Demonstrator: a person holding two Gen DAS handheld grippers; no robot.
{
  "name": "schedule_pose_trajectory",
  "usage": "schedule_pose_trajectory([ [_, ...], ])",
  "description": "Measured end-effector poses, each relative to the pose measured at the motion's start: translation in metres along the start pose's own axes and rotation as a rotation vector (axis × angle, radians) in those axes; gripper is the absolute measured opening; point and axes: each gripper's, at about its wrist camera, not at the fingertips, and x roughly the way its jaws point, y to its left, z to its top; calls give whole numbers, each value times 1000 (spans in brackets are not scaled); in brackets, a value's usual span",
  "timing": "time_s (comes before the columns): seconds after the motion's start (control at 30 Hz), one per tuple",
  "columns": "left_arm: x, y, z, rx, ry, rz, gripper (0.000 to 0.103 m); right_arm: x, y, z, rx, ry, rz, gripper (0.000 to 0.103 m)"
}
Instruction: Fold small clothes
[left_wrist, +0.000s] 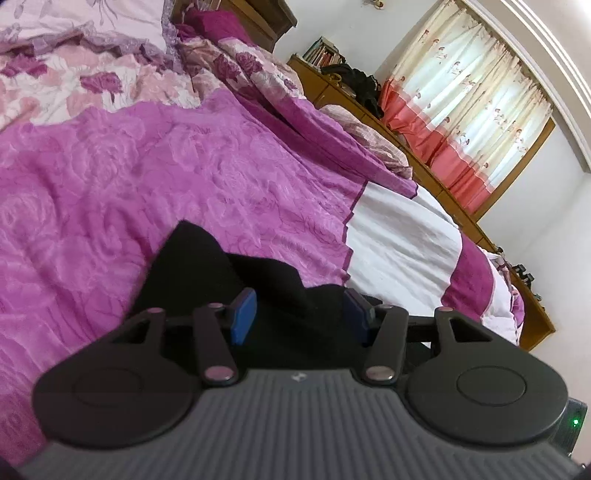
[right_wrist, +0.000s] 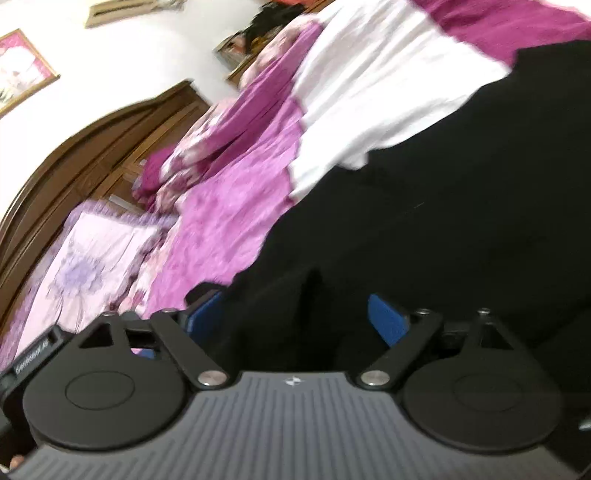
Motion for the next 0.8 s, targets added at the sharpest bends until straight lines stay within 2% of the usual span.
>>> schedule_pose_trajectory([
  [0.03, 0, 2, 1, -20, -6, 1, 54, 5, 6, -3, -33, 38, 15, 56],
  [0.07, -1, 3, 2, -65, -12, -11, 54, 10, 13, -6, -84, 70, -16, 36],
  [0.1, -1, 4, 2, -106, -13, -29, 54, 12, 23, -9, -158, 62, -64, 26],
  [0.17, 0, -1, 0, -163, 0, -80, 54, 10, 27, -11, -167, 53, -35, 13],
  [0.27, 0, -15, -2, -160, 5, -126, 54, -1, 27, -9, -80, -9, 35, 13],
  [0.37, -1, -27, -4, -121, -18, -130, 54, -13, 38, -5, -126, -53, 48, 11],
  [0.5, -9, -34, -3, -91, -90, -102, 54, -30, 56, 6, -182, -56, 152, 10],
  [0.57, -11, -41, -1, -20, -142, -40, 54, -37, 62, 12, -189, -76, 183, 10],
  [0.6, -8, -42, 0, -3, -139, -12, 54, -42, 64, 18, -182, -85, 196, 10],
  [0.73, 2, -33, 3, -53, -91, 20, 54, -69, 62, 45, -173, -120, 217, 10],
  [0.8, 6, -35, 1, -36, -60, 15, 54, -82, 56, 63, -192, -127, 201, 10],
])
